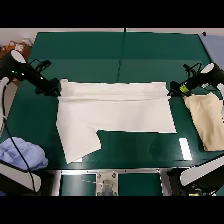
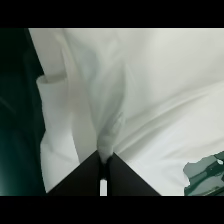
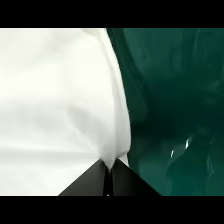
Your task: Fold the shirts.
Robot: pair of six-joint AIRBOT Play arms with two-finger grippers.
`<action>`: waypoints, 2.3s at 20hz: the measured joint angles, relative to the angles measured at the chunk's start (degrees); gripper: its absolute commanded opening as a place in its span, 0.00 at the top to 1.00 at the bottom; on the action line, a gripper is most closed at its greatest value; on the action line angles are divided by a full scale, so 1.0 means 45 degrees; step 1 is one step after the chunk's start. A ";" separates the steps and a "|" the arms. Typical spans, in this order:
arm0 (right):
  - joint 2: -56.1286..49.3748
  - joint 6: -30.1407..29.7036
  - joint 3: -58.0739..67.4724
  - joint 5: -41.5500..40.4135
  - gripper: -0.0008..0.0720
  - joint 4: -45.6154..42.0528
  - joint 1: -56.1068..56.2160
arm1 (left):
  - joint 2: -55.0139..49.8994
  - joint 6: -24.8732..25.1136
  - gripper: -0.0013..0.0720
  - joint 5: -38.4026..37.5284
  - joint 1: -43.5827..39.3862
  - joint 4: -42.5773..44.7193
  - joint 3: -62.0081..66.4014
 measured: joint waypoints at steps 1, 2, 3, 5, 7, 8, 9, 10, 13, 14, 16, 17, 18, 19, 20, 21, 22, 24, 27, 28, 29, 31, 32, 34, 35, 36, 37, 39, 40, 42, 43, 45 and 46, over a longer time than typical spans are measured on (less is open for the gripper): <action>0.0000 0.0000 -0.0019 0.0024 0.97 -0.0010 0.0000 | 0.0000 -0.0044 0.95 -0.0005 -0.0058 0.0044 -0.0165; 0.0000 0.0000 -0.0039 0.0024 0.97 -0.0015 0.0000 | 0.0000 -0.0068 0.95 0.0024 -0.0117 0.0078 -0.0296; 0.0000 0.0000 -0.0044 0.0029 0.91 -0.0024 -0.0005 | 0.0000 -0.0092 0.95 0.0107 -0.0155 0.0068 -0.0379; -0.0005 0.0000 -0.0034 0.0121 0.61 -0.0044 -0.0010 | 0.0005 -0.0136 0.30 0.0243 -0.0228 -0.0019 -0.0495; -0.0005 0.0019 0.0136 0.0486 0.61 -0.0083 -0.0053 | 0.0000 -0.0335 0.24 0.0141 -0.0238 -0.0044 -0.0549; 0.0005 0.0199 0.0296 0.0806 0.62 -0.0223 -0.0083 | 0.0005 -0.0437 0.24 -0.0083 -0.0233 -0.0068 -0.0544; 0.0044 0.0393 0.0442 0.1171 0.72 -0.0408 -0.0126 | 0.0015 -0.0602 0.24 -0.0335 -0.0223 -0.0073 -0.0505; 0.0141 0.0646 0.0559 0.1593 0.96 -0.0685 -0.0180 | 0.0068 -0.0758 0.35 -0.0651 -0.0170 -0.0087 -0.0481; 0.0641 0.1205 0.0427 0.2720 0.97 -0.1326 -0.0359 | 0.0554 -0.1001 0.95 -0.1379 -0.0015 0.0209 -0.0491; 0.0981 0.1321 0.0073 0.3016 0.97 -0.1457 -0.0427 | 0.0923 -0.1049 0.95 -0.1554 0.0005 0.0369 -0.0641; 0.1870 0.1496 -0.1039 0.3308 0.97 -0.1642 -0.0597 | 0.1967 -0.1049 0.95 -0.1593 0.0049 0.0806 -0.1345; 0.2477 0.1579 -0.1821 0.3322 0.97 -0.1705 -0.0714 | 0.2647 -0.1044 0.95 -0.1535 0.0058 0.1020 -0.1914; 0.3133 0.1666 -0.2671 0.3264 0.97 -0.1744 -0.0855 | 0.3487 -0.1039 0.95 -0.1394 0.0053 0.1239 -0.2701; 0.3949 0.1846 -0.3696 0.3104 0.97 -0.1778 -0.1020 | 0.4342 -0.1049 0.95 -0.1200 0.0053 0.1472 -0.3589; 0.4789 0.2059 -0.4721 0.2871 0.97 -0.1807 -0.1180 | 0.5372 -0.1195 0.94 -0.0928 0.0068 0.1715 -0.4624; 0.5765 0.2341 -0.5882 0.2613 0.97 -0.1846 -0.1331 | 0.6363 -0.1360 0.69 -0.0719 0.0083 0.1865 -0.5673; 0.6679 0.2603 -0.6946 0.2322 0.85 -0.1821 -0.1418 | 0.7383 -0.1593 0.21 -0.0452 0.0073 0.1991 -0.6834; 0.8325 0.2963 -0.9005 0.1515 0.41 -0.1627 -0.1540 | 0.9219 -0.2176 0.14 0.0257 0.0073 0.2147 -0.8966; 0.9772 0.3279 -1.1366 0.0092 0.40 -0.0617 -0.1622 | 1.0860 -0.2764 0.14 0.1438 0.0073 0.2055 -1.1681; 0.9981 0.3322 -1.1939 -0.0389 0.40 -0.0253 -0.1622 | 1.1123 -0.2890 0.14 0.1739 0.0083 0.1899 -1.2420; 1.0146 0.3366 -1.2478 -0.0845 0.40 0.0185 -0.1627 | 1.1322 -0.2958 0.14 0.2118 0.0073 0.1632 -1.3172; 1.0292 0.3415 -1.3318 -0.1773 0.40 0.1005 -0.1637 | 1.1555 -0.2977 0.14 0.3050 0.0073 0.0913 -1.4382; 1.0316 0.3434 -1.3629 -0.2205 0.40 0.1423 -0.1637 | 1.1633 -0.2900 0.14 0.3623 0.0073 0.0432 -1.4936; 1.0321 0.3487 -1.4105 -0.2871 0.40 0.2351 -0.1651 | 1.1725 -0.2705 0.14 0.4522 0.0073 -0.0311 -1.5776; 1.0258 0.3517 -1.4275 -0.3206 0.40 0.2710 -0.1651 | 1.1759 -0.2662 0.20 0.4809 0.0087 -0.0670 -1.6058; 1.0161 0.3517 -1.4377 -0.3570 0.40 0.3075 -0.1651 | 1.1803 -0.2613 0.40 0.5124 0.0068 -0.0971 -1.6252; 1.0064 0.3507 -1.4474 -0.3891 0.52 0.3434 -0.1651 | 1.1798 -0.2545 0.50 0.5523 0.0078 -0.1190 -1.6427; 0.9840 0.3347 -1.4600 -0.4609 0.86 0.4022 -0.1574 | 1.1803 -0.2186 0.53 0.6246 0.0073 -0.1778 -1.6626; 0.9743 0.3201 -1.4630 -0.5008 0.97 0.4352 -0.1452 | 1.1793 -0.1880 0.91 0.6703 0.0068 -0.2195 -1.6694; 0.9617 0.2812 -1.4639 -0.5396 0.97 0.4954 -0.1195 | 1.1793 -0.1078 0.95 0.7305 0.0087 -0.2919 -1.6747; 0.9568 0.2560 -1.4581 -0.5498 0.97 0.5231 -0.1078 | 1.1798 -0.0714 0.95 0.7344 0.0058 -0.3478 -1.6679; 0.9530 0.2025 -1.4362 -0.5440 0.97 0.5270 -0.1030 | 1.1808 -0.0107 0.95 0.7014 0.0087 -0.3691 -1.6276; 0.9534 0.1860 -1.4197 -0.5260 0.97 0.5207 -0.1098 | 1.1827 0.0083 0.95 0.6601 0.0073 -0.3643 -1.5956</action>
